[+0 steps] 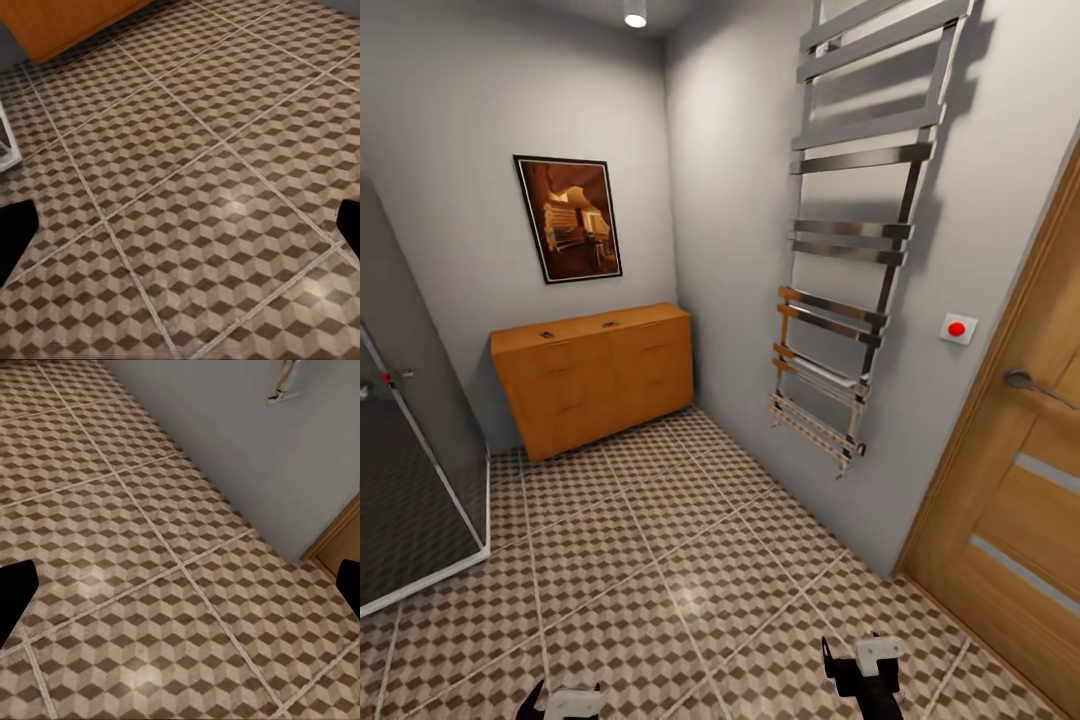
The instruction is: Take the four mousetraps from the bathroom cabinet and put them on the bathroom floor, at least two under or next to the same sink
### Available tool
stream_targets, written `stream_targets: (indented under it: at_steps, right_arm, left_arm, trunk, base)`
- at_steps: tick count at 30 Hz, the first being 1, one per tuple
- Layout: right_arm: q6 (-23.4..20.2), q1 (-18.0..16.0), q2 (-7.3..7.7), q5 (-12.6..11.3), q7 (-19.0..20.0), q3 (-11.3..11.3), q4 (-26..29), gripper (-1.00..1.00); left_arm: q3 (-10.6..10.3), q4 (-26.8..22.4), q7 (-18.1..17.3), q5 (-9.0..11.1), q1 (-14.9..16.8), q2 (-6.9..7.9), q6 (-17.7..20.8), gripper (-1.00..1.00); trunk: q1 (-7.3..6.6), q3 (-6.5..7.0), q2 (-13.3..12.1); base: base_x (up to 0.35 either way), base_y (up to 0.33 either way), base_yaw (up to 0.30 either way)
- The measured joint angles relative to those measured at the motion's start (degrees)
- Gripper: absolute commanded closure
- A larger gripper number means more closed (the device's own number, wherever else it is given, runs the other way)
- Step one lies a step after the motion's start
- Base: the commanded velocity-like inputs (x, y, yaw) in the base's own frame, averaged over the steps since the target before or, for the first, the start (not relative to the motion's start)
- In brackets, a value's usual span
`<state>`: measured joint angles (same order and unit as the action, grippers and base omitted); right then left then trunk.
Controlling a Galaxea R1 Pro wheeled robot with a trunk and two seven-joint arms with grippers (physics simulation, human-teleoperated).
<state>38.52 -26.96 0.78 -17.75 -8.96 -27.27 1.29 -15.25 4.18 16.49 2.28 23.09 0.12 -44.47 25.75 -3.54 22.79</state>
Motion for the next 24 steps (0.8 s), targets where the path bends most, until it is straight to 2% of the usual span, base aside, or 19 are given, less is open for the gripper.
stream_targets:
  at_steps: [15, 24]
  right_arm:
    - [0.00, 0.00, 0.00, 0.00, 0.00, 0.00, 0.00, -1.00]
    - [0.01, 0.00, 0.00, 0.01, -0.01, -0.01, -0.01, -1.00]
  left_arm:
    - [0.00, 0.00, 0.00, -0.01, -0.06, -0.22, 0.00, -1.00]
    - [0.01, -0.01, 0.00, -0.03, -0.17, -0.26, 0.02, -1.00]
  trunk:
    - [0.00, 0.00, 0.00]
    - [-0.02, 0.00, 0.01]
  base:
    - [0.006, -0.002, 0.262]
    - [0.152, -0.101, 0.254]
